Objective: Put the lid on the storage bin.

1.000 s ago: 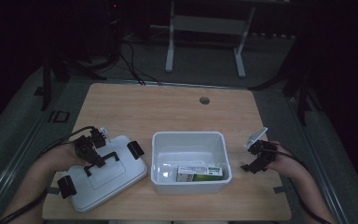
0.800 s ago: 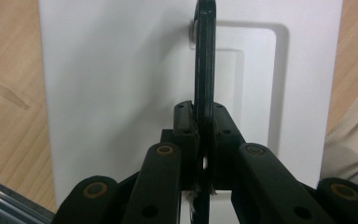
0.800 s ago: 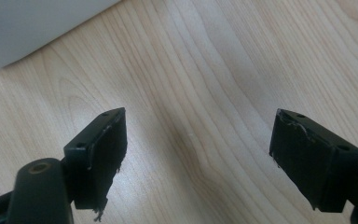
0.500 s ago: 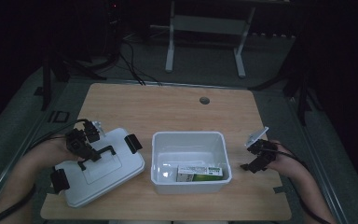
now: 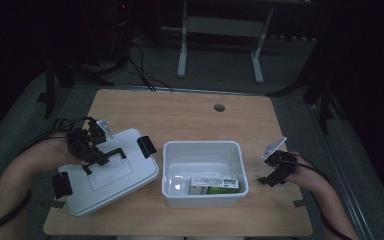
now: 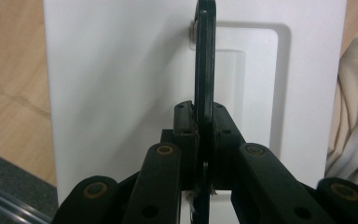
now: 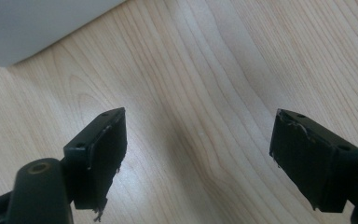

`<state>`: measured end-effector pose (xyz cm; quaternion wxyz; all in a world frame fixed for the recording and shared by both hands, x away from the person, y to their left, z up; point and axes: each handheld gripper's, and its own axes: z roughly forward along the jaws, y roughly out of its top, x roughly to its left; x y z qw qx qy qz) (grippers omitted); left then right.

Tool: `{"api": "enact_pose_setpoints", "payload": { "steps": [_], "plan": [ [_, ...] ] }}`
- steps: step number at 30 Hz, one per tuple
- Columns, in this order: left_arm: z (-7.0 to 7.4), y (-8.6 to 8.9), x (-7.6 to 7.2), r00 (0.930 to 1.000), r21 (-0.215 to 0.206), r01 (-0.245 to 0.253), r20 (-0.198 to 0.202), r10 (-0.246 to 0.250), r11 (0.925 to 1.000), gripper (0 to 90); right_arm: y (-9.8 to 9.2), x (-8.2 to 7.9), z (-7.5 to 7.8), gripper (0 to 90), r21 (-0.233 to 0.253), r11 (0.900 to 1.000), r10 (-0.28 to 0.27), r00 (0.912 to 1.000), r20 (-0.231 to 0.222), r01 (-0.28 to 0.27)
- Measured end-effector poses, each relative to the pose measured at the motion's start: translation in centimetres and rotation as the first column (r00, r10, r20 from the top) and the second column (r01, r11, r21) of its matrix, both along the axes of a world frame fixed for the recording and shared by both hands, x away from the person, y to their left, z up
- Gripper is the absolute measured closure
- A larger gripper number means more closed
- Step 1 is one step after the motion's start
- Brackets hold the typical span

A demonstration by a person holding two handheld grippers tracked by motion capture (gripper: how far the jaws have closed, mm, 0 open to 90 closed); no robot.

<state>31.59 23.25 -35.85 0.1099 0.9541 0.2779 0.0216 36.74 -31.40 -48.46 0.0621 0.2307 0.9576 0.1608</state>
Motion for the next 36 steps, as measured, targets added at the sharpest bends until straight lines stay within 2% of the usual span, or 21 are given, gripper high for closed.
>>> {"api": "enact_pose_setpoints", "payload": {
  "steps": [5, 11, 23, 25, 26, 30, 32, 36],
  "plan": [
    [1.3, -0.9, -0.3, 0.9994, -0.005, 0.025, 0.026, -0.025, 0.9997, 84.0, 0.2, -0.2, 0.1, 18.5, 0.007, 1.0, 0.005, 1.0, 0.004, -0.005],
    [2.2, -2.5, -0.2, 0.9976, -0.008, 0.063, 0.03, -0.063, 0.998, 84.0, 0.3, -0.2, 0.1, 18.5, 0.009, 1.0, 0.011, 0.9999, 0.007, -0.011],
    [2.6, -6.4, 0.3, 0.9891, -0.022, 0.144, 0.033, -0.144, 0.9893, 84.0, 0.3, -0.4, -0.1, 18.6, 0.016, 1.0, 0.017, 0.9998, 0.006, -0.017],
    [2.6, -6.4, 0.3, 0.9891, -0.022, 0.144, 0.033, -0.144, 0.9893, 84.0, 0.3, -0.4, -0.1, 18.6, 0.021, 1.0, 0.019, 0.9998, 0.006, -0.019],
    [2.5, -7.3, 0.5, 0.9857, -0.034, 0.167, 0.025, -0.166, 0.9853, 83.9, 0.3, -0.5, 0.0, 18.6, 0.018, 1.0, 0.019, 0.9998, 0.011, -0.019],
    [2.5, -8.1, 0.7, 0.9834, -0.028, 0.18, 0.03, -0.179, 0.9833, 84.0, 0.3, -0.6, 0.1, 18.6, 0.021, 1.0, 0.019, 0.9997, 0.014, -0.019],
    [2.6, -8.9, 0.8, 0.9806, -0.038, 0.195, 0.028, -0.194, 0.98, 84.0, 0.3, -0.6, 0.1, 18.6, 0.019, 1.0, 0.019, 0.9997, 0.014, -0.02],
    [2.7, -10.3, 1.0, 0.9755, -0.033, 0.219, 0.029, -0.218, 0.9751, 83.9, 0.4, -0.6, 0.0, 18.6, 0.022, 0.999, 0.025, 0.9996, 0.012, -0.025]
  ]
}}
